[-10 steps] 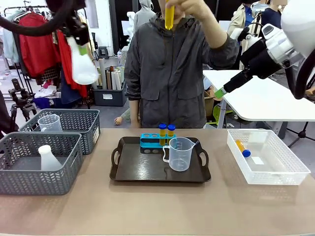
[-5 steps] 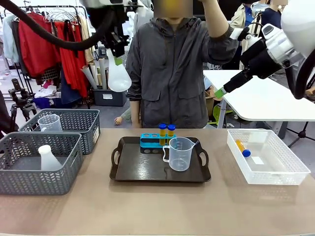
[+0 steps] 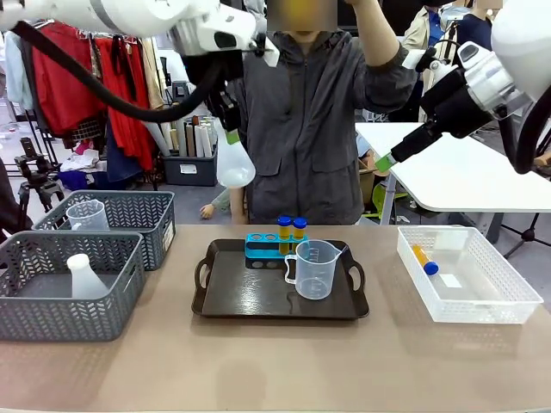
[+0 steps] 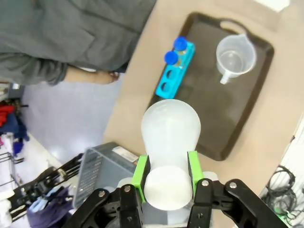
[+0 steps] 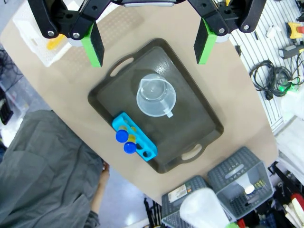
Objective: Prepare the laboratory tools.
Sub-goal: Pick up one Small flask and place it on the Handle tray.
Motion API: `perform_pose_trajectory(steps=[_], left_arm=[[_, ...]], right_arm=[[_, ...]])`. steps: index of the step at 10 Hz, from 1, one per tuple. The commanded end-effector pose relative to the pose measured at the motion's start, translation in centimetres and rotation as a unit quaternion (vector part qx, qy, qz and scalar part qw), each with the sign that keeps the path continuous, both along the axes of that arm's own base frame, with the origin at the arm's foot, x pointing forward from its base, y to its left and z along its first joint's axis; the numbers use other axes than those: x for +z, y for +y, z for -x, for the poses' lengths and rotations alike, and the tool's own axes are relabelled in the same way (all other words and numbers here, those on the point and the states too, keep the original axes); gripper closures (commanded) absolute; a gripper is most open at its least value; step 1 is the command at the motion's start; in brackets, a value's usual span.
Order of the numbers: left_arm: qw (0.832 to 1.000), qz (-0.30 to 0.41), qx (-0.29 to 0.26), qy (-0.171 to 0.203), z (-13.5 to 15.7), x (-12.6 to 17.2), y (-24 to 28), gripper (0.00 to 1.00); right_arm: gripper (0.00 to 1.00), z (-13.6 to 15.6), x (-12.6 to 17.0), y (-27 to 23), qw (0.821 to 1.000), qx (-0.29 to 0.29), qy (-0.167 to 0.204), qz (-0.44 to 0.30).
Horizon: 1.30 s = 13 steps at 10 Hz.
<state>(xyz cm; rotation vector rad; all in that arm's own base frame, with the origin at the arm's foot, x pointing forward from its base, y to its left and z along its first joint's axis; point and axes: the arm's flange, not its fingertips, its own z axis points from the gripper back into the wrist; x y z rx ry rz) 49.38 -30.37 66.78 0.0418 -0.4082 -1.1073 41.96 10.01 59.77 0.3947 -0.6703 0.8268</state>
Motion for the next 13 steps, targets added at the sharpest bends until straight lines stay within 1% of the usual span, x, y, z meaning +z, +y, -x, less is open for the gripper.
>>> perform_pose_trajectory(steps=[1, 2, 3, 4, 6, 7, 10, 13], left_arm=[[0.999, -0.005, -0.028, 0.022, 0.6, -2.8, 0.6, 1.0], [0.999, -0.002, -0.042, 0.029, 1.1, -3.9, 0.4, 1.0], [0.998, -0.002, -0.06, 0.021, 1.2, -4.9, 0.5, 1.0], [0.997, -0.004, -0.073, 0.024, 1.6, -6.5, 0.3, 1.0], [0.996, -0.001, -0.078, 0.045, 1.8, -8.9, 0.5, 1.0], [0.996, 0.001, -0.073, 0.05, 1.9, -9.3, 0.4, 1.0], [0.997, 0.006, -0.061, 0.045, 1.8, -8.8, 1.3, 1.0], [0.998, 0.004, -0.048, 0.047, 1.6, -8.8, 2.2, 1.0]], right_arm=[[0.0, -0.1, 0.0, -0.1, 1.0, 0.003, -0.004, -0.001], [0.0, -0.1, 0.0, -0.1, 1.0, 0.003, -0.004, -0.001], [0.0, -0.1, 0.0, -0.1, 1.0, 0.003, -0.004, -0.001], [0.0, -0.1, 0.0, -0.1, 1.0, 0.003, -0.004, -0.001], [0.0, -0.1, 0.0, -0.1, 1.0, 0.003, -0.004, -0.001], [0.0, -0.1, 0.0, -0.1, 1.0, 0.003, -0.004, -0.001], [0.0, -0.1, 0.0, -0.1, 1.0, 0.003, -0.004, -0.001], [0.0, -0.1, 0.0, -0.1, 1.0, 0.003, -0.004, -0.001]])
